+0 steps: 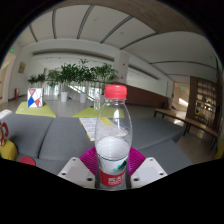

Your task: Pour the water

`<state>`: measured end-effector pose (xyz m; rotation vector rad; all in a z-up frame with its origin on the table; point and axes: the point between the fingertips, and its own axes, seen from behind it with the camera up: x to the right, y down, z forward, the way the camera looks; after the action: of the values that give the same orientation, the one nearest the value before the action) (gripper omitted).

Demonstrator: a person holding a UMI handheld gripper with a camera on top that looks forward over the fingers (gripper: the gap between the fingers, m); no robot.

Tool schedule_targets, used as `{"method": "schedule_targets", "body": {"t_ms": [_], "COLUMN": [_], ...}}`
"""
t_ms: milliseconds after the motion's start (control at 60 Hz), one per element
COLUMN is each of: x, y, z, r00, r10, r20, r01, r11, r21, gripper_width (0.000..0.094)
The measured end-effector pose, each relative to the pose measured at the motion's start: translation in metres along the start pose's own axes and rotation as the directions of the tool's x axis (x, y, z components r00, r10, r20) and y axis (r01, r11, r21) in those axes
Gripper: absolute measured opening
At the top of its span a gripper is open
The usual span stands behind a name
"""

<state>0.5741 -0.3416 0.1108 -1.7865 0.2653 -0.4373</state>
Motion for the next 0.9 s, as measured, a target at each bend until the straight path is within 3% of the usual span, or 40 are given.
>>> {"method": "schedule_targets", "body": {"t_ms": [133, 317, 517, 700, 900], "x": [0.010, 0.000, -0.103, -0.243, -0.353], "y": [-0.061, -0.190, -0.291, -0.289, -0.212], "z": [-0.022, -0.059, -0.101, -0.121, -0.121], "r00": [0.984, 0.838, 0.443, 0.059, -0.264], "r10": [-0.149, -0.464, -0.744, -0.811, -0.744], "r20": [-0.099, -0.288, -0.500, -0.582, -0.613], "r01": [0.156, 0.519, 0.894, 0.973, 0.836], "r11": [0.986, 0.841, 0.405, -0.083, -0.494], "r21": [0.064, 0.153, 0.190, 0.215, 0.240], "gripper_width": [0.0344, 0.0345, 0.0342, 0.0340, 0.0343]}}
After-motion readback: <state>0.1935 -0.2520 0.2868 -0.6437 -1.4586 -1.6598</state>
